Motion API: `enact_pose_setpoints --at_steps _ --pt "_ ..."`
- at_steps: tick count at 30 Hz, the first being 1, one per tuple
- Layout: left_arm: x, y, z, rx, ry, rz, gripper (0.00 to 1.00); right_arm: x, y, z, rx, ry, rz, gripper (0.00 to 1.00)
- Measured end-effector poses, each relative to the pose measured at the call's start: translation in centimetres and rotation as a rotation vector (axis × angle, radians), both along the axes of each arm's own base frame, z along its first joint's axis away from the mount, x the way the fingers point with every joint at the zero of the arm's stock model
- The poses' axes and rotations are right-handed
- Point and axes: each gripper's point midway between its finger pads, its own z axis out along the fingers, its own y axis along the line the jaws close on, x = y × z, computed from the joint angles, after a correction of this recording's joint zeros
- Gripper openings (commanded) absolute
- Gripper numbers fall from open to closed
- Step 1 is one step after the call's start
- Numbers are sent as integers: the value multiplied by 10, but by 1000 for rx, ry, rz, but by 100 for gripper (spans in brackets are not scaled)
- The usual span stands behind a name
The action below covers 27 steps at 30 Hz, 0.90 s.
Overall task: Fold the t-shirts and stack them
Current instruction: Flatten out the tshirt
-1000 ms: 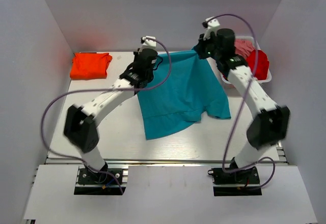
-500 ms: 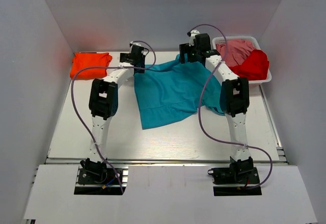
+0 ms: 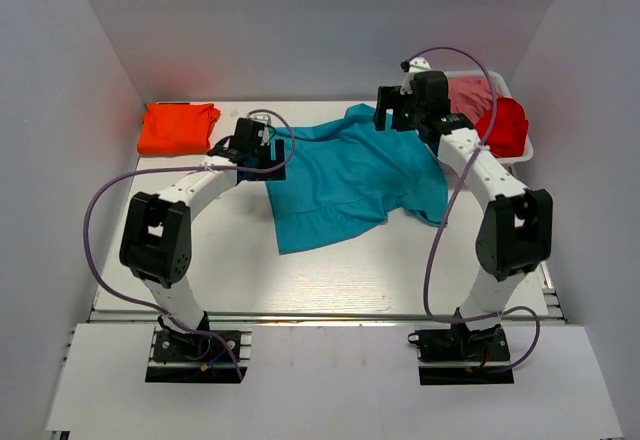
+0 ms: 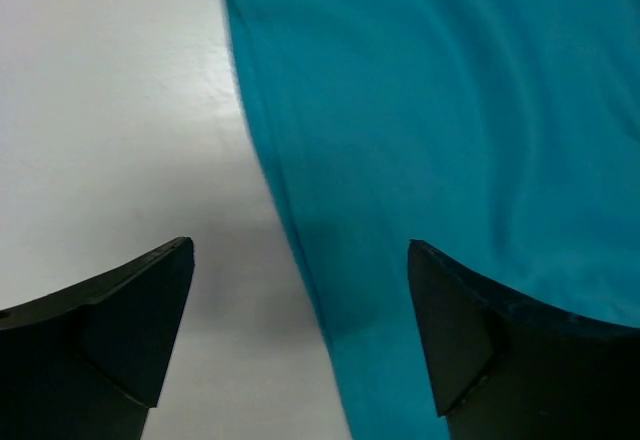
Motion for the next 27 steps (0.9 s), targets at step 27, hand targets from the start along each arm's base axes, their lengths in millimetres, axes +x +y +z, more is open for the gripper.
enact_pose_setpoints --at_steps 27 --pt "-73 -45 -72 -252 203 -201 78 -88 -84 -80 -103 221 -325 90"
